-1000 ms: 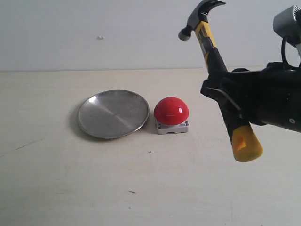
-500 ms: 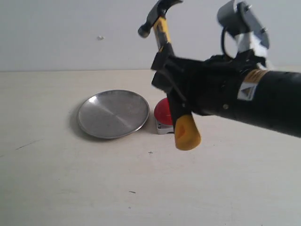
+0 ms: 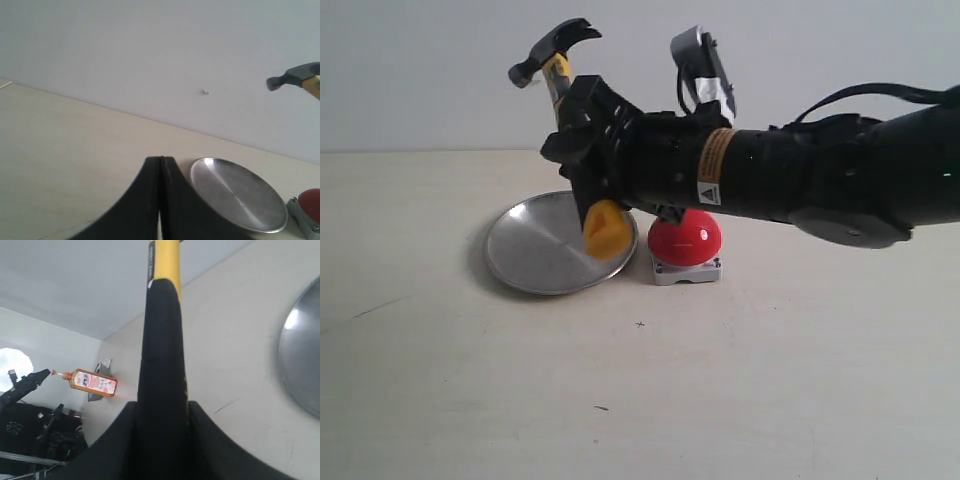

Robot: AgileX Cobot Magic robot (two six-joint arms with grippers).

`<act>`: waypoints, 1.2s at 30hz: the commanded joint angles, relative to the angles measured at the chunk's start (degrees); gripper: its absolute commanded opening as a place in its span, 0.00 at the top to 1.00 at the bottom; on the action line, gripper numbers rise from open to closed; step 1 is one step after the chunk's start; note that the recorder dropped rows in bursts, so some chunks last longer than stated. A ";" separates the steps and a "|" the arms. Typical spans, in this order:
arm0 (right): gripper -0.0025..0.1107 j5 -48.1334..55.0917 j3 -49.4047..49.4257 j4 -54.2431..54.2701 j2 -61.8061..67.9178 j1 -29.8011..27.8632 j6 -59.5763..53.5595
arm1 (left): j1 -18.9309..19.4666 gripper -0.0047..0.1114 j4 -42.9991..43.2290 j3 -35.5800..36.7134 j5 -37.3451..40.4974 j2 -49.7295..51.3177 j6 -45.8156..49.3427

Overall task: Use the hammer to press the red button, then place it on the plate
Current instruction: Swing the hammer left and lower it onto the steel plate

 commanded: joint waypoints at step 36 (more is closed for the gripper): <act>0.98 -16.66 -16.83 15.21 31.72 -0.59 15.32 | 0.10 0.96 0.13 -0.03 0.03 -0.28 0.06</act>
